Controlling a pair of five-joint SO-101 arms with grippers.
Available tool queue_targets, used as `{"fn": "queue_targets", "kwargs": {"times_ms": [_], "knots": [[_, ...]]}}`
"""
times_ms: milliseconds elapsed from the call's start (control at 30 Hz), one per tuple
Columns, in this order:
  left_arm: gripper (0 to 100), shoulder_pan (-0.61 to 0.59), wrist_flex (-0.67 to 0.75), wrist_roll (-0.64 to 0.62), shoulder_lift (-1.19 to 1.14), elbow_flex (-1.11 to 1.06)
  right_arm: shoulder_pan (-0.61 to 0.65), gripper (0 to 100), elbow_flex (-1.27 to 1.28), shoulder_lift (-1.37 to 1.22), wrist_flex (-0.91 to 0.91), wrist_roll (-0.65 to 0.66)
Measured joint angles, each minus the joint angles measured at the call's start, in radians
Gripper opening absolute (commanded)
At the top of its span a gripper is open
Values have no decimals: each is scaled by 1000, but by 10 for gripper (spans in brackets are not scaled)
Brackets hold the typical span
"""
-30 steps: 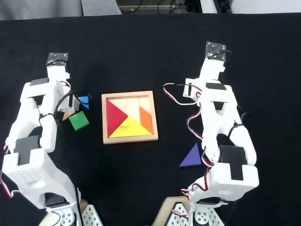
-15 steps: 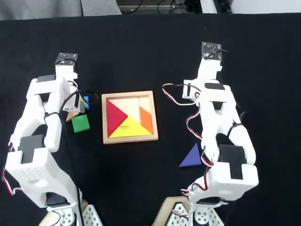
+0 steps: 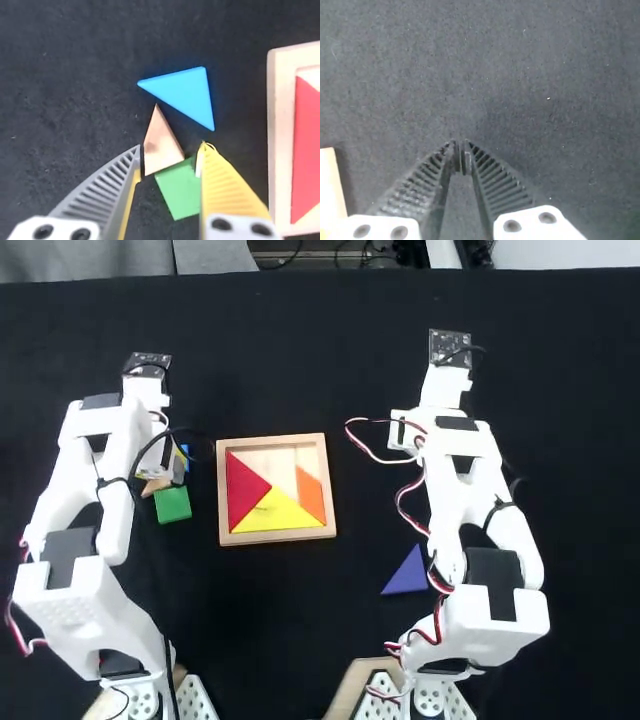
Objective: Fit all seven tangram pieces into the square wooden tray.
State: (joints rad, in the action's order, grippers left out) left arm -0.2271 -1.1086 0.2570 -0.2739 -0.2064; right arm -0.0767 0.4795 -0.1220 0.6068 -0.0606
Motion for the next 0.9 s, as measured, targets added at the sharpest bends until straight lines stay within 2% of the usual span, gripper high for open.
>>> {"fn": "queue_targets", "kwargs": {"times_ms": [233, 567, 900], "knots": [[187, 6, -37, 69, 64, 0, 0, 13, 0, 0, 0, 0], [188, 9, 144, 84, 11, -114, 0, 12, 0, 0, 0, 0], [187, 9, 32, 132, -112, 32, 0, 12, 0, 0, 0, 0]]}}
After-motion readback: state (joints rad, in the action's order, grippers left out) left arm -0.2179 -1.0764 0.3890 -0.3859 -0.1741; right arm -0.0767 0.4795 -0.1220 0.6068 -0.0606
